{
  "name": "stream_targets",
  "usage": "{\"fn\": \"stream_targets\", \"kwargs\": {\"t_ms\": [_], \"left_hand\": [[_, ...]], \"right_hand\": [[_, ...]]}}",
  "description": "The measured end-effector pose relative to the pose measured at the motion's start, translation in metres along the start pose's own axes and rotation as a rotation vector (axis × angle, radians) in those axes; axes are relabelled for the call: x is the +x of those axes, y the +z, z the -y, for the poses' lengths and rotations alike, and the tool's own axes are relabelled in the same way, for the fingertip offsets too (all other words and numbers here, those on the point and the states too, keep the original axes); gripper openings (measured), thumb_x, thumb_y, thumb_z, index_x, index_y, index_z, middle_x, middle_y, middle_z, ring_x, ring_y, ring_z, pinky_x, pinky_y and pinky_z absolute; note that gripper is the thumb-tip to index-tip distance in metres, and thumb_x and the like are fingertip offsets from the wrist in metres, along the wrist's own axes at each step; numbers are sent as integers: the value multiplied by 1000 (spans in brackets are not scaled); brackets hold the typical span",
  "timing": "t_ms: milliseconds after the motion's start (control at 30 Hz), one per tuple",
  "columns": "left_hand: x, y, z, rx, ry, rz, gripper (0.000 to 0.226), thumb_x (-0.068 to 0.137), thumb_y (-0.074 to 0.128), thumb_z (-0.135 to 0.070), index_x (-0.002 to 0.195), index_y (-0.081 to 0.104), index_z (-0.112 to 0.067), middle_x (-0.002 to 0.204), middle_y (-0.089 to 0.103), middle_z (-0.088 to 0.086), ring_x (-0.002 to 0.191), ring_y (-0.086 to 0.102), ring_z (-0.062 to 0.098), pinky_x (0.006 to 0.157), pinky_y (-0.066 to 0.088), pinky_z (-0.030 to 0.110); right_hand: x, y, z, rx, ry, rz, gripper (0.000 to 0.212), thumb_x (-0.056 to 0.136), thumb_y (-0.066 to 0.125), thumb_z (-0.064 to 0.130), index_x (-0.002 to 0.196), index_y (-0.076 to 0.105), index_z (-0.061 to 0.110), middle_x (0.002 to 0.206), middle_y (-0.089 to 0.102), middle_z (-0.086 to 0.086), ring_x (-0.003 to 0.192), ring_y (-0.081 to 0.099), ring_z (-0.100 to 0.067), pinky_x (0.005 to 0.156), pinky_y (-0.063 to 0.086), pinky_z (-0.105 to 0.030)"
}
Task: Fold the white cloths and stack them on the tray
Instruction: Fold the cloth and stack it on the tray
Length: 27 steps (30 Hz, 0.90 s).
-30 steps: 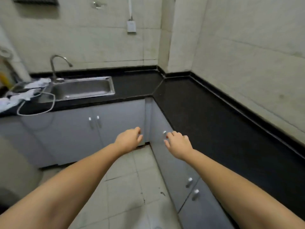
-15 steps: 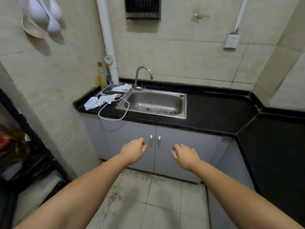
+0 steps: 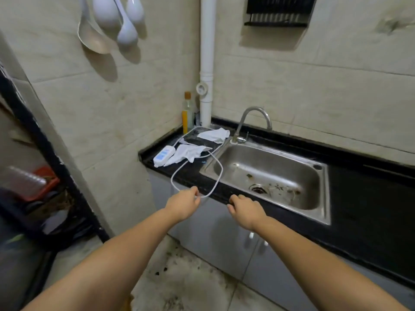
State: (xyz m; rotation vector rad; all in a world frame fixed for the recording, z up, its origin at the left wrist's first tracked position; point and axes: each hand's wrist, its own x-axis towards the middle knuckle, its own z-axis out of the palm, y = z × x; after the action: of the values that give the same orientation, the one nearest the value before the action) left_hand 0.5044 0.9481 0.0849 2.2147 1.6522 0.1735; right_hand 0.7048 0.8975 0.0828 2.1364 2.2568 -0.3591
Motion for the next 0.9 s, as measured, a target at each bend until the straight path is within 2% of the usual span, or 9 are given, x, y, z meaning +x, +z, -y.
{"fn": "stream_targets", "kwargs": {"t_ms": [267, 400, 533, 633, 734, 834, 900], "left_hand": [[127, -23, 47, -30, -108, 41, 19, 94, 46, -25, 108, 51, -13, 107, 63, 11, 97, 59, 29, 83, 49, 39], [184, -20, 61, -79, -207, 28, 20, 95, 45, -21, 110, 52, -11, 107, 62, 12, 97, 60, 28, 85, 49, 37], [234, -9, 79, -128, -333, 30, 23, 94, 45, -22, 112, 51, -10, 112, 62, 13, 100, 59, 30, 85, 49, 38], [268, 0, 88, -166, -409, -17, 33, 92, 48, -21, 125, 45, -14, 120, 56, 12, 108, 56, 29, 91, 48, 43], [297, 10, 96, -132, -410, -21, 49, 94, 48, -22, 141, 35, -19, 128, 46, 11, 118, 50, 29, 95, 46, 42], [318, 20, 104, -114, -421, 10, 41, 93, 44, -17, 134, 45, -17, 122, 45, 11, 113, 50, 30, 92, 46, 42], [324, 25, 107, -118, -452, 14, 33, 93, 43, -18, 125, 54, -16, 117, 47, 10, 109, 51, 28, 89, 47, 39]], "right_hand": [[144, -5, 0, 94, -68, 115, 32, 100, 35, 35, 117, 50, 12, 120, 55, -13, 106, 56, -33, 88, 48, -43], [226, -5, -3, 92, -145, 142, 34, 99, 36, 34, 119, 52, 12, 123, 56, -13, 110, 55, -31, 94, 46, -42], [297, 2, 2, 58, -225, 140, 33, 99, 38, 34, 120, 51, 12, 126, 52, -10, 116, 52, -32, 92, 43, -39], [338, 13, 17, 95, -235, 100, 36, 96, 46, 36, 124, 47, 12, 130, 46, -10, 120, 46, -29, 92, 42, -38], [369, 27, 36, 135, -216, 65, 46, 93, 50, 39, 129, 40, 13, 135, 41, -10, 126, 40, -27, 94, 43, -39], [391, 45, 44, 137, -202, 62, 48, 91, 52, 39, 129, 39, 12, 135, 40, -13, 128, 38, -29, 93, 44, -40], [400, 55, 44, 149, -214, 23, 43, 90, 54, 36, 123, 45, 10, 129, 45, -16, 124, 43, -32, 89, 45, -42]]}}
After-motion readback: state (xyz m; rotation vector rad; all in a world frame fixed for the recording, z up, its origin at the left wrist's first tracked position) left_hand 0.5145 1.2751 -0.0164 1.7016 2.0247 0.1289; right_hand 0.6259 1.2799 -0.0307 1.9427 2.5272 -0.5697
